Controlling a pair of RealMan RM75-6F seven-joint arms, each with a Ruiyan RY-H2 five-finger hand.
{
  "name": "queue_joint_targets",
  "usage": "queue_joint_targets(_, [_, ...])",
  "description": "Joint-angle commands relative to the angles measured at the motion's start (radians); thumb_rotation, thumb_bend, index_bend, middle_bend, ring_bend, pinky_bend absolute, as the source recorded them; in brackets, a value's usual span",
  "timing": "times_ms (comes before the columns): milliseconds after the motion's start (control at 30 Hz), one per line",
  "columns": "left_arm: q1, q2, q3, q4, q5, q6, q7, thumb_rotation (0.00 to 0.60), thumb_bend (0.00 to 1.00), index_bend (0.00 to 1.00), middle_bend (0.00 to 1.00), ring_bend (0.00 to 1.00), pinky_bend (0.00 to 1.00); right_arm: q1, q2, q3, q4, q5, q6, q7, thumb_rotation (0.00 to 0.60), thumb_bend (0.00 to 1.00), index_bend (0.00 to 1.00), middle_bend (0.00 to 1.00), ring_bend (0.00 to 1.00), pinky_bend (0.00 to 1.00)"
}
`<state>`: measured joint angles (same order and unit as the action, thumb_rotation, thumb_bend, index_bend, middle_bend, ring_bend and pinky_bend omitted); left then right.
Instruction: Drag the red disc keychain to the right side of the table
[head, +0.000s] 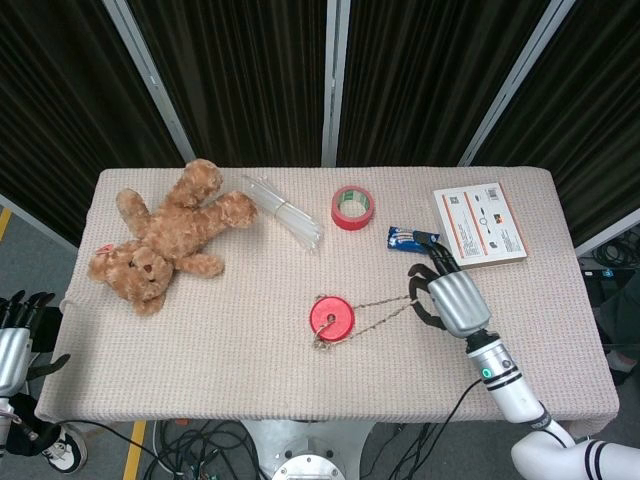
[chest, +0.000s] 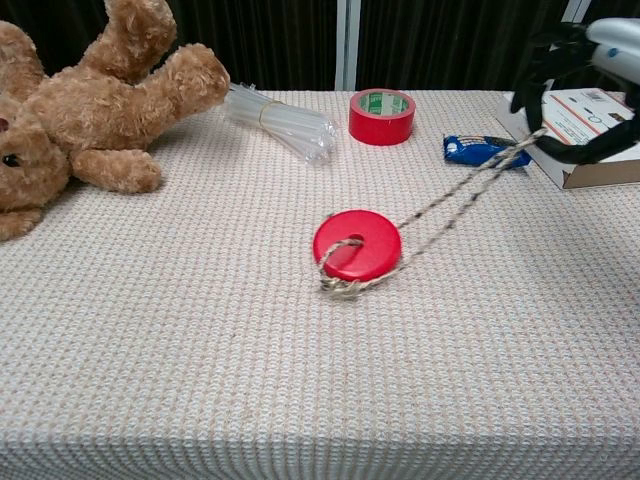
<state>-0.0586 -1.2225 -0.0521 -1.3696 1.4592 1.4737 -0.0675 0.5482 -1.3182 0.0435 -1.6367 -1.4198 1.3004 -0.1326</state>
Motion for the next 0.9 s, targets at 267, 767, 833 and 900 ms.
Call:
queue_joint_targets(267, [-0.013,0.004,0.001,-0.034,0.012,-0.004,0.037,0.6,0.01,0.13,0.12,0.02,0.12,-0.148,0.111,-0.001,0.062,0.036,0.106,0.135,0.6,0.72,1.0,0.35,0.0,0.0])
queue_joint_targets(767, [-0.023,0.01,0.004,-0.078,0.01,-0.014,0.088,0.6,0.01,0.13,0.12,0.02,0.12,-0.268,0.171,0.062,0.217,0.149,0.111,0.287,0.6,0.72,1.0,0.35,0.0,0.0])
queue_joint_targets(833, [-0.025,0.01,0.005,-0.08,0.011,-0.014,0.091,0.6,0.01,0.13,0.12,0.02,0.12,-0.28,0.175,0.069,0.23,0.156,0.109,0.301,0.6,0.72,1.0,0.35,0.0,0.0])
queue_joint_targets(900, [-0.026,0.01,0.005,-0.083,0.012,-0.014,0.094,0.6,0.01,0.13,0.12,0.02,0.12,-0.29,0.178,0.075,0.241,0.159,0.109,0.311,0.6,0.72,1.0,0.35,0.0,0.0])
